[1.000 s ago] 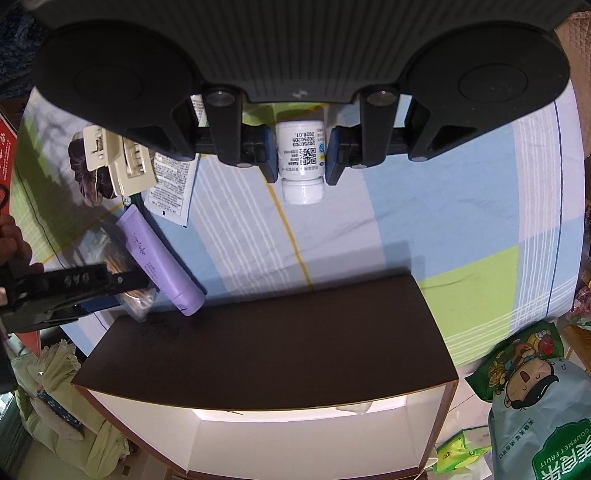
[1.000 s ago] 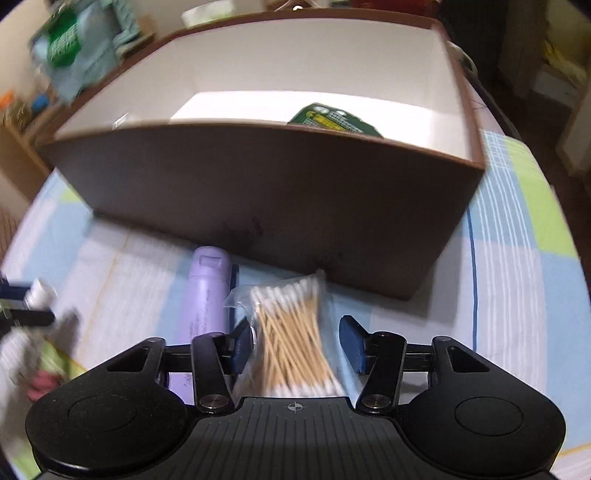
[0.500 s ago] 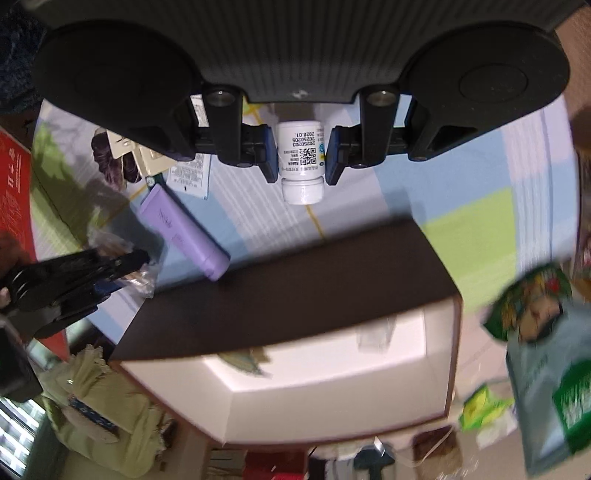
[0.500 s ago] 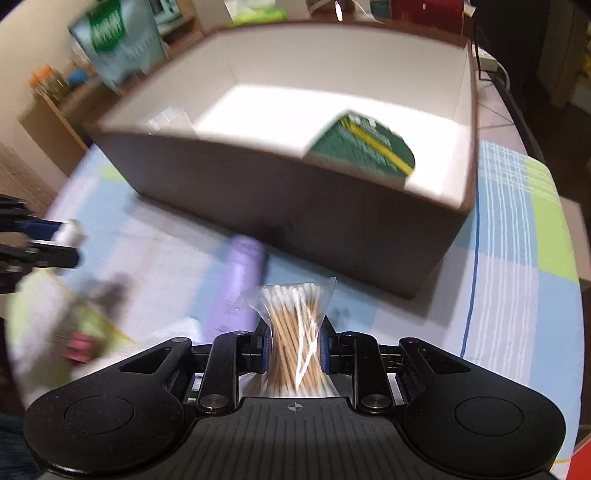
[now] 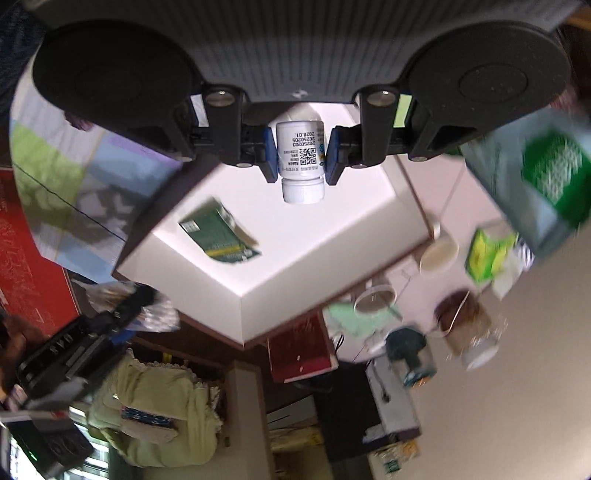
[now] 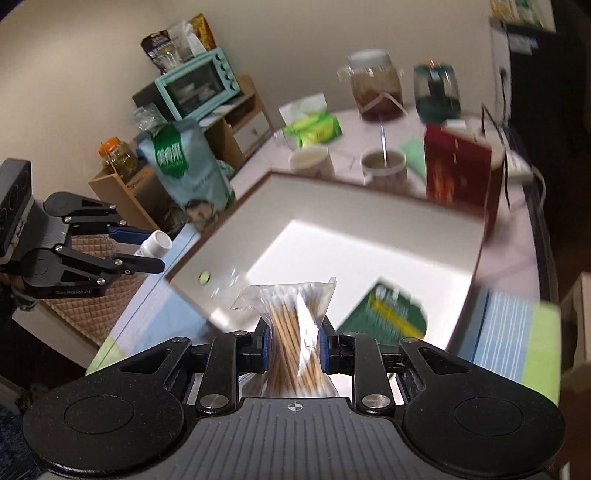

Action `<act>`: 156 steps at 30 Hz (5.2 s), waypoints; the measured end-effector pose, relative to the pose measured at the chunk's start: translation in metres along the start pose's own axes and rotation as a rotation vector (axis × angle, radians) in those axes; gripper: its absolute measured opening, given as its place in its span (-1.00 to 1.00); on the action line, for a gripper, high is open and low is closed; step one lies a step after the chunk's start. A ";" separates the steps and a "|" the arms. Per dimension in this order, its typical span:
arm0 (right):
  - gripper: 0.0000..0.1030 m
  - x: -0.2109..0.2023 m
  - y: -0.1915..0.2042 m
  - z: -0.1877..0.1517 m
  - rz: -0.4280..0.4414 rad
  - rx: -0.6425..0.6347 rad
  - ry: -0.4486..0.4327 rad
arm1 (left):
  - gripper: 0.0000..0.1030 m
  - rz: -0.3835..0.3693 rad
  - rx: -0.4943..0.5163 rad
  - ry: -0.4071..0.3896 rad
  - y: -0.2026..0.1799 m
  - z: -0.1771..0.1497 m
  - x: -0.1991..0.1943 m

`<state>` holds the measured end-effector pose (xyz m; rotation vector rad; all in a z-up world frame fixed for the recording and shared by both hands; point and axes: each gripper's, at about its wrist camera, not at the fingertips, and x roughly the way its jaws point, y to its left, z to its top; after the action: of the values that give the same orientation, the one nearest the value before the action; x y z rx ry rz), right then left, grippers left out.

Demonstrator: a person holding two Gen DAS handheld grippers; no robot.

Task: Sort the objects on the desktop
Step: 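Release the pill bottle into the box with the left gripper while the right releases the swabs, then raise both open grippers above the box away from the placed items, then move both open grippers back toward the remaining items beside the box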

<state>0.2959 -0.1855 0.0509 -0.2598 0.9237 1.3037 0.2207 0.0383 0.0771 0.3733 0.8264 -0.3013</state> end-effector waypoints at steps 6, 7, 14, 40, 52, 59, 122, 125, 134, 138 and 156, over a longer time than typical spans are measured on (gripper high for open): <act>-0.55 0.030 -0.017 0.036 -0.041 -0.114 -0.008 | -0.56 -0.013 0.070 0.027 0.011 0.028 0.043; -0.55 0.037 -0.022 0.037 -0.041 -0.123 -0.007 | -0.56 -0.014 0.065 0.035 0.014 0.031 0.052; -0.55 0.086 -0.042 0.040 -0.069 -0.132 0.025 | -0.56 0.001 -0.022 0.118 0.032 0.045 0.114; -0.54 0.203 -0.099 0.056 -0.250 0.143 0.171 | -0.55 0.109 -0.261 0.342 0.071 0.037 0.241; 0.41 0.193 -0.095 0.054 -0.278 0.138 0.151 | 0.15 0.160 -0.274 0.354 0.071 0.036 0.250; 0.41 0.185 -0.096 0.047 -0.315 0.159 0.170 | 0.22 0.167 -0.263 0.352 0.067 0.035 0.247; 0.42 0.042 0.009 0.015 -0.371 0.152 0.033 | 0.67 0.288 -0.166 0.163 -0.018 0.045 0.057; 0.42 0.034 0.014 0.010 -0.370 0.151 0.019 | 0.67 0.284 -0.166 0.151 -0.022 0.041 0.047; 0.42 0.005 0.029 -0.010 -0.364 0.137 -0.024 | 0.70 0.261 -0.186 0.107 -0.033 0.016 0.009; 0.42 -0.009 0.034 -0.023 -0.363 0.146 -0.040 | 0.75 0.254 -0.188 0.096 -0.037 -0.003 -0.011; 0.42 -0.056 0.057 -0.085 -0.340 0.193 -0.072 | 0.77 0.189 -0.202 0.136 -0.059 -0.096 -0.057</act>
<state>0.2087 -0.2633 0.0546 -0.2070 0.8934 0.8993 0.0979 0.0339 0.0493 0.2818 0.9383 -0.0161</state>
